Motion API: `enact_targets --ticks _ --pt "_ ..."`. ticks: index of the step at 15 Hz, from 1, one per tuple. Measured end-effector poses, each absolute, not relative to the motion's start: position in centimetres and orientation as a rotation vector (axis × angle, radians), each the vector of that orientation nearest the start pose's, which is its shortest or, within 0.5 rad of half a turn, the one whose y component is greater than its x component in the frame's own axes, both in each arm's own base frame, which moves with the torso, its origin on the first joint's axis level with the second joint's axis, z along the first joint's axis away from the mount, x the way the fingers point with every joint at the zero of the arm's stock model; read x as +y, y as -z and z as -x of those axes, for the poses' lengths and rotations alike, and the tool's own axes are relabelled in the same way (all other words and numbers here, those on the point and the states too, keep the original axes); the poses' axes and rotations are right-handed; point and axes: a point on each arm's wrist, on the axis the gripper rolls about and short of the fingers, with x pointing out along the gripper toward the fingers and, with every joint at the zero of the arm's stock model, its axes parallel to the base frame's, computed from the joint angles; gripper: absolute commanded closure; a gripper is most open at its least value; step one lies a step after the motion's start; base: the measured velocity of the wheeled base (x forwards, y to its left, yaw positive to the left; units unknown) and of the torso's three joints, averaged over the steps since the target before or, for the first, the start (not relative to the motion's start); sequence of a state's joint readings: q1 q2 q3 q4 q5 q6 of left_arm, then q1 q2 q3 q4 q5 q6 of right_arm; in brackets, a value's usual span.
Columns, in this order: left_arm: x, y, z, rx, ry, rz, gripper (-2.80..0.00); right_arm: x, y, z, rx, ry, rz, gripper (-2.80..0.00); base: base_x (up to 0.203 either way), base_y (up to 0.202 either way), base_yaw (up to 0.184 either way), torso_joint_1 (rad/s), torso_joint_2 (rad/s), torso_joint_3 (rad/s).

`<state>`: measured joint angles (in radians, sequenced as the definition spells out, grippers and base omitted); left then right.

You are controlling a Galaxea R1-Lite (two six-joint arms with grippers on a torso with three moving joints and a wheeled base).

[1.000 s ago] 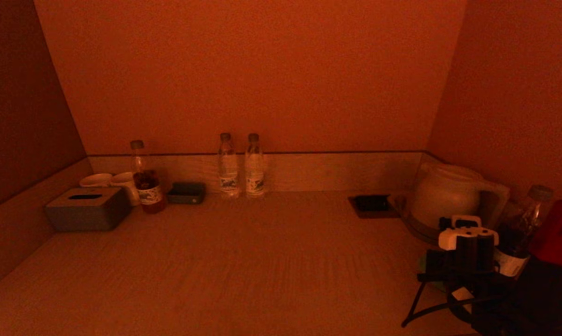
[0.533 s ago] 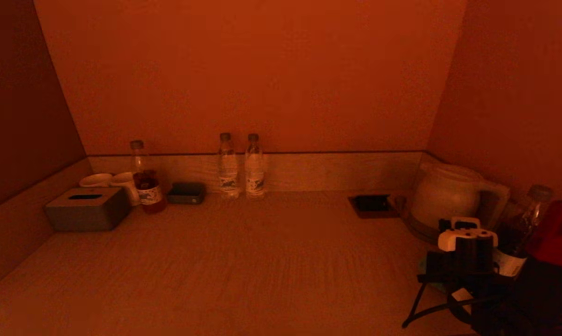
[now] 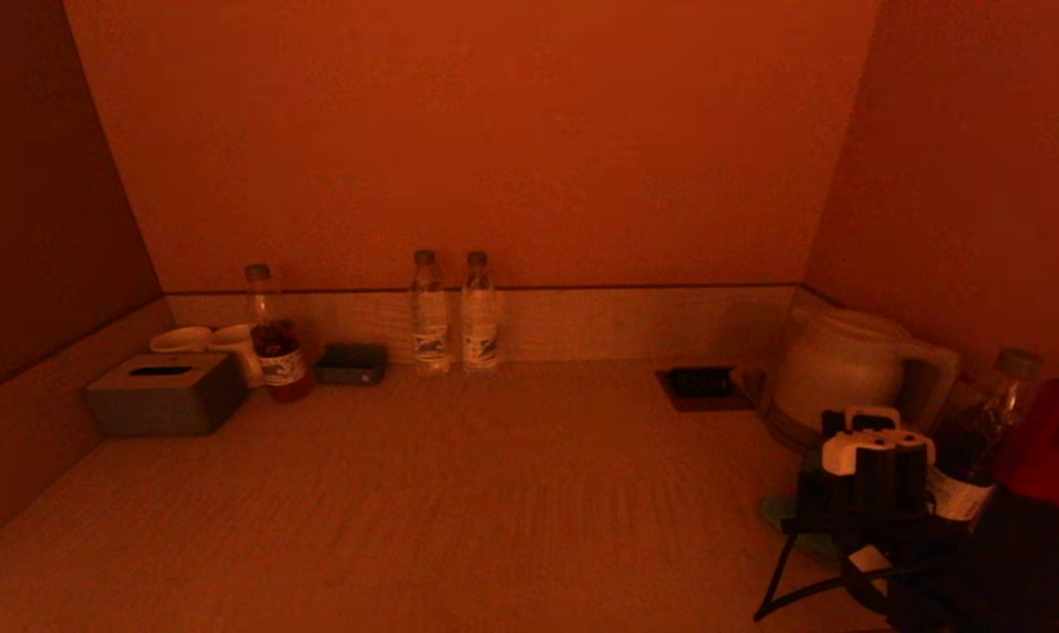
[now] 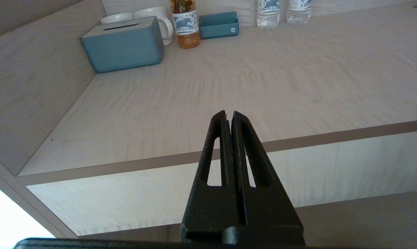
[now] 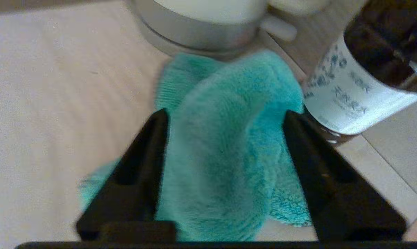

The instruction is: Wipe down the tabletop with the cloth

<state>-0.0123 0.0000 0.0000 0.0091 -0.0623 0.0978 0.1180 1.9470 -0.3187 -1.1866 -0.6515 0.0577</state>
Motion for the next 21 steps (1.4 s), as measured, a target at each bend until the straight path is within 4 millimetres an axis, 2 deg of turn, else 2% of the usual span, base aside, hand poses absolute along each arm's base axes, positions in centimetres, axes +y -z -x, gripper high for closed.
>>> enact_targets --ticks 6,11,12,15,21 --pt "-0.1 -7.5 2.3 0.005 0.076 -0.097 0.00 1.9 -7.1 -26.3 0.355 0.529 0.100 -2.80 0.000 0.000 0.000 0.000 0.00 0.000" --pt "-0.1 -7.5 2.3 0.005 0.075 -0.098 0.00 3.1 -8.1 -24.4 0.330 0.483 0.104 -2.80 0.000 0.000 0.000 0.000 0.00 0.000" --pt "-0.1 -7.5 2.3 0.005 0.075 -0.098 0.00 3.6 -8.6 -23.8 0.315 0.461 0.106 0.00 0.000 0.000 0.000 0.000 0.00 0.000" --pt "-0.1 -7.5 2.3 0.005 0.076 -0.097 0.00 4.6 -10.8 -21.6 0.238 0.396 0.110 0.00 0.000 0.000 0.000 0.000 0.00 0.000" --pt "-0.1 -7.5 2.3 0.005 0.075 -0.097 0.00 5.0 -14.6 -18.8 0.097 0.330 0.152 0.00 0.000 0.000 0.000 0.000 0.00 0.000"
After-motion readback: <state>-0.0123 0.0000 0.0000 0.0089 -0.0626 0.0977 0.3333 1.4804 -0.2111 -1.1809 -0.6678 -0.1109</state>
